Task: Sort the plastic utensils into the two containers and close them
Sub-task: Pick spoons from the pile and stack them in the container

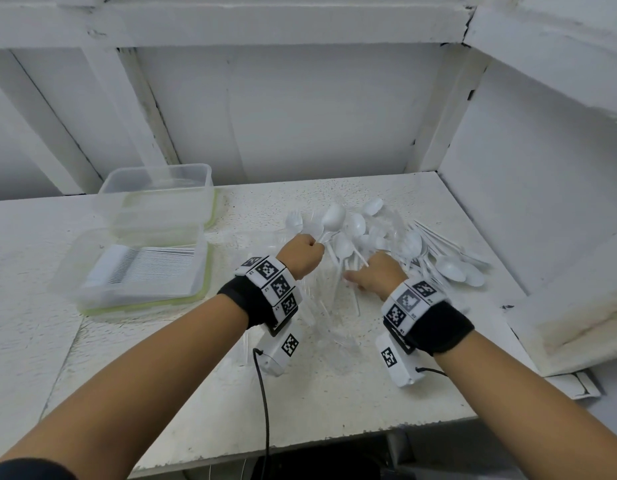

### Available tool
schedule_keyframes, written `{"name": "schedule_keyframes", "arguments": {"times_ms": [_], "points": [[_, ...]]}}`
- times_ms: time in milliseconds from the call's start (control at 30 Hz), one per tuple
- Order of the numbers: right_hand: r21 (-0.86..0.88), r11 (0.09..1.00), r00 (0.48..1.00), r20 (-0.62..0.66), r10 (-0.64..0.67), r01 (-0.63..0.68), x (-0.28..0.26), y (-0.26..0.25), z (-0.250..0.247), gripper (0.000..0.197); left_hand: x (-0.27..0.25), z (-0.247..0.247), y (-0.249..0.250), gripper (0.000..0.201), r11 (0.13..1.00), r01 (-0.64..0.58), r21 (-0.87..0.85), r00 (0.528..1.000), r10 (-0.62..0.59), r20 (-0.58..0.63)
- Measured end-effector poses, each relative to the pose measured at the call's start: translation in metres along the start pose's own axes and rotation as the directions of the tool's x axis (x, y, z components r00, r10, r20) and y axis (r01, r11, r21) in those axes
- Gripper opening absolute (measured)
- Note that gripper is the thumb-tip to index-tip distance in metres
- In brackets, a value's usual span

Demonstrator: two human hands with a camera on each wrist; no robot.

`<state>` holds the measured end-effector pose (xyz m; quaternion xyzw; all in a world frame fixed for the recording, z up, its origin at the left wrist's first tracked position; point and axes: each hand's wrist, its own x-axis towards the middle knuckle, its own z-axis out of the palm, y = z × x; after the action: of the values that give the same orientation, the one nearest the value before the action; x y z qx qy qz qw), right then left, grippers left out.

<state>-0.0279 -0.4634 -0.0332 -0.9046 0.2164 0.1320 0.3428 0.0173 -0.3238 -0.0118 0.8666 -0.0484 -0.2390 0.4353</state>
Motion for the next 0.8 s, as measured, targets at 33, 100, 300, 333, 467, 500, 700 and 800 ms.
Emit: {"name": "schedule_keyframes", "arguments": {"times_ms": [33,100,300,333,467,500,700,800], "points": [[-0.066,0.998,1.000,0.010,0.001,-0.001,0.000,-0.001,0.003,0.034,0.002,0.002,0.000,0.015,1.000,0.010,0.002,1.000,-0.010,0.003],[-0.158,0.987,1.000,0.011,0.004,-0.002,0.000,-0.003,0.009,0.041,0.004,0.005,-0.001,0.015,1.000,0.022,0.002,1.000,-0.022,0.009],[-0.234,0.972,1.000,0.006,-0.005,0.006,-0.001,-0.009,0.009,0.035,0.006,0.004,-0.006,0.010,1.000,0.015,-0.006,1.000,-0.015,0.001],[-0.230,0.973,1.000,0.012,-0.005,0.007,-0.001,-0.008,0.008,0.035,0.006,0.005,-0.007,0.010,1.000,0.013,0.001,1.000,-0.013,0.001],[-0.107,0.992,0.998,0.037,-0.056,0.060,-0.010,-0.002,-0.003,0.030,0.004,0.007,-0.007,0.020,0.993,-0.029,0.112,1.000,0.029,-0.001],[-0.063,0.995,0.996,0.049,-0.074,0.077,-0.013,-0.002,-0.007,0.028,0.005,0.009,-0.006,0.024,0.989,-0.041,0.143,0.999,0.041,0.004],[0.213,0.976,0.998,0.030,-0.057,0.050,-0.024,0.000,-0.019,0.011,0.011,0.031,0.004,0.041,0.972,-0.055,0.227,0.992,0.029,0.120],[0.273,0.961,0.998,0.024,-0.051,0.043,-0.028,0.002,-0.020,0.016,0.014,0.039,0.004,0.033,0.969,-0.037,0.244,0.991,0.005,0.133]]}}
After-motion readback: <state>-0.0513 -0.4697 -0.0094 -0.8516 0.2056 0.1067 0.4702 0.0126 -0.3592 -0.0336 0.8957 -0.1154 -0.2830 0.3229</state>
